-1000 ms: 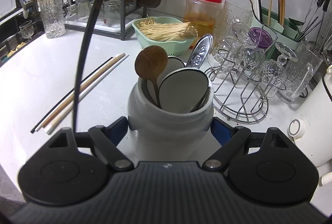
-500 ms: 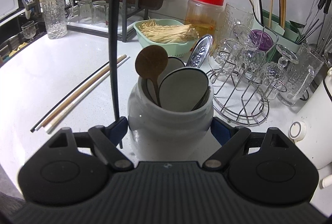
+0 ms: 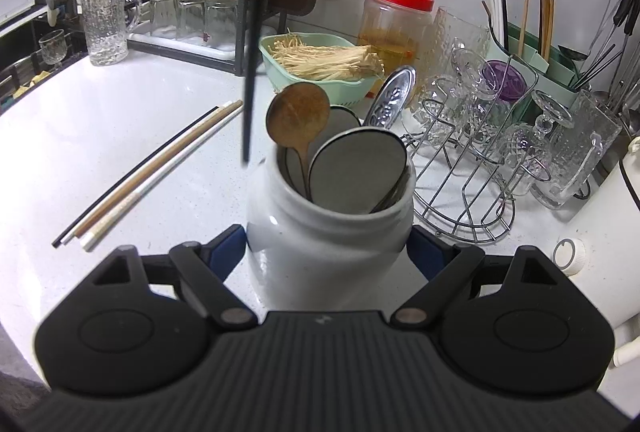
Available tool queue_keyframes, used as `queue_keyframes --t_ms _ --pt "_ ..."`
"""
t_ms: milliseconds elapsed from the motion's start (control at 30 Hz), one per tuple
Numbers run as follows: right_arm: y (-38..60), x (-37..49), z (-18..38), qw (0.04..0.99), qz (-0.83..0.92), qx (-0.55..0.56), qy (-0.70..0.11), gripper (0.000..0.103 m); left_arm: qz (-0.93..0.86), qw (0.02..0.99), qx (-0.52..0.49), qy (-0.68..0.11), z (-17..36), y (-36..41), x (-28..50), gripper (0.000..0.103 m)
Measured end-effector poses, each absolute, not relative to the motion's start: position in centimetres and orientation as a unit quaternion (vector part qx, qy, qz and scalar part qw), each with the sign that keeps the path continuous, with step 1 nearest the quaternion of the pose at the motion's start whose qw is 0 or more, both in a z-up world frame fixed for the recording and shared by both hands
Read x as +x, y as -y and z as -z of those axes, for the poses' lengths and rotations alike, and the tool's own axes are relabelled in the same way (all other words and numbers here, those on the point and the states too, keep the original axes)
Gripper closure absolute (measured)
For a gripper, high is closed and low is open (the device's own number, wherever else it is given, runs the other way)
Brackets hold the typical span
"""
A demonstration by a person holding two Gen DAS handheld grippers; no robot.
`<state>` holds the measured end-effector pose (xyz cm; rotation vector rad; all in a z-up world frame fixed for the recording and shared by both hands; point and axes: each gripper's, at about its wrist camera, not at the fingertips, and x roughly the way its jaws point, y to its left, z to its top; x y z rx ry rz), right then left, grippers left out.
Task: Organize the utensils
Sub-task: 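Lift the black chopstick with the left tool and lower it into the jar, then open the left tool to release the black chopstick in the jar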
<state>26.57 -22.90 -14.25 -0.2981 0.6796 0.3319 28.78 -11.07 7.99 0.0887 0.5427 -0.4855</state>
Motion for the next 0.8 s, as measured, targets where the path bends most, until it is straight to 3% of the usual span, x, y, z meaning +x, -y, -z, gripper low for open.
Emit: queue_keyframes --t_ms 533,800 --pt "22.7 26.3 14.3 0.922 -0.149 -0.143 -0.328 0.013 0.264 0.934 0.018 -0.241 -10.8 12.4 28.4 0.096" --pt "22.6 26.3 14.4 0.922 -0.150 -0.148 -0.326 0.013 0.250 0.933 0.011 -0.259 -8.9 12.9 29.2 0.096"
